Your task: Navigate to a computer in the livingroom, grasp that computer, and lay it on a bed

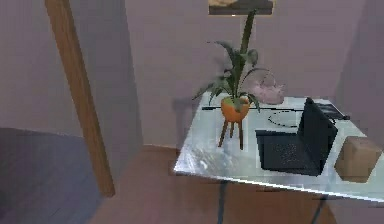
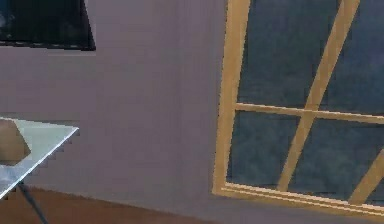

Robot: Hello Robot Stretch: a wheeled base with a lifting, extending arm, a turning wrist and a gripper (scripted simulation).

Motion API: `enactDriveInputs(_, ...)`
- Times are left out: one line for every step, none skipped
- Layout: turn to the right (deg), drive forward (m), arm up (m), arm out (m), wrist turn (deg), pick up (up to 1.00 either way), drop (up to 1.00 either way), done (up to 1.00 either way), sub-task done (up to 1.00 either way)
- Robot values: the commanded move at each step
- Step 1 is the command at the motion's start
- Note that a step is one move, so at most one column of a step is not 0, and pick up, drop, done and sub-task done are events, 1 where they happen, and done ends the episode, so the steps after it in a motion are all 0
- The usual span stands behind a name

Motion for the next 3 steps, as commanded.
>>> enactDriveInputs(0.0, 0.5, 0.0, 0.0, 0.0, 0.0, 0.0, 0.0, 0.0)
enactDriveInputs(-36.0, 0.0, 0.0, 0.0, 0.0, 0.0, 0.0, 0.0, 0.0)
enactDriveInputs(0.0, 0.0, 0.5, 0.0, 0.0, 0.0, 0.0, 0.0, 0.0)
